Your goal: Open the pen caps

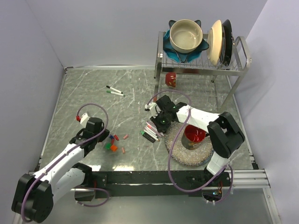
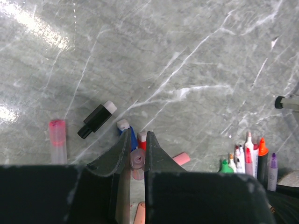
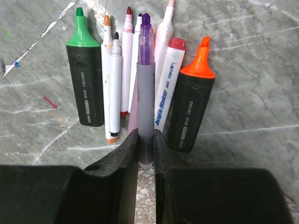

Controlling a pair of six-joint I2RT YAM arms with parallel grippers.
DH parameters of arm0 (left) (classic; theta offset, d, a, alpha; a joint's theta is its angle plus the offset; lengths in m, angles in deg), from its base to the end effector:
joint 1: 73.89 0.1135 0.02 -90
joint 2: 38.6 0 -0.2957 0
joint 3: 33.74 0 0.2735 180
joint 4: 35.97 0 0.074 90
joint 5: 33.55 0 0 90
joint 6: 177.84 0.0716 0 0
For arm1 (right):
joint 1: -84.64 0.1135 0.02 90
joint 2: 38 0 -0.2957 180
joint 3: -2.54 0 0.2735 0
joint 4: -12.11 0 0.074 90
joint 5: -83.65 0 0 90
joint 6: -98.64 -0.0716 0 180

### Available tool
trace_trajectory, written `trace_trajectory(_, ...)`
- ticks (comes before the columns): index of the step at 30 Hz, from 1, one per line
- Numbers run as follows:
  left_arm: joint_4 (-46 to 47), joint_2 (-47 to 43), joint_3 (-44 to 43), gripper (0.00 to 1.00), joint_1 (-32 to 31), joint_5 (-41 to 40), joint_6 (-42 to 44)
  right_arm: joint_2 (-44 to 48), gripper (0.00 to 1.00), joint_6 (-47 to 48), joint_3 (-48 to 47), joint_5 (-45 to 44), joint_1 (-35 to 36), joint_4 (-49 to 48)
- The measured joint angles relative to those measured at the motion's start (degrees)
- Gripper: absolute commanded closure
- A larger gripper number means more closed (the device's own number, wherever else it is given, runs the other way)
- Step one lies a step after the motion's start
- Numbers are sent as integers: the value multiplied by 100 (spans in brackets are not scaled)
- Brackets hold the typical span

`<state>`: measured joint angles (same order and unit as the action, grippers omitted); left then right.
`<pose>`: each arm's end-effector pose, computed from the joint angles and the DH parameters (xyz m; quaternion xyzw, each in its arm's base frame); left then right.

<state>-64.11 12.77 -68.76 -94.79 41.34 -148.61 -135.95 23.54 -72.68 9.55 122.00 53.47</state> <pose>0.1934 -0.0539 0.1672 -0.3595 0.8420 -0.1590 0.3694 0.2866 0.2435 0.1722 -0.4529 0.8529 0.1754 0.1915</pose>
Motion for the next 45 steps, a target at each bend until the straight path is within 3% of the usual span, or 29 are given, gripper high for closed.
trace_trajectory(15, -234, 463, -7, 93, 0, -70, -22, -249, 78, 48, -55, -48, 0, 149)
trace_trajectory(25, -457, 417, -9, 72, 9, -81, -61, -249, 66, 74, -98, -52, 0, 208)
trace_trajectory(33, -525, 286, -9, 67, 9, -79, -59, -214, 65, 118, -120, -48, 0, 227)
trace_trajectory(36, -592, 238, -35, 56, 9, -81, -44, -151, 64, 146, -120, -44, 0, 243)
trace_trajectory(40, -654, 170, -236, 30, 9, -70, 105, 59, 63, 260, -122, -22, 0, 295)
trace_trajectory(45, -367, 385, -745, 16, 205, 127, 492, 352, 62, 442, -122, 46, 0, 321)
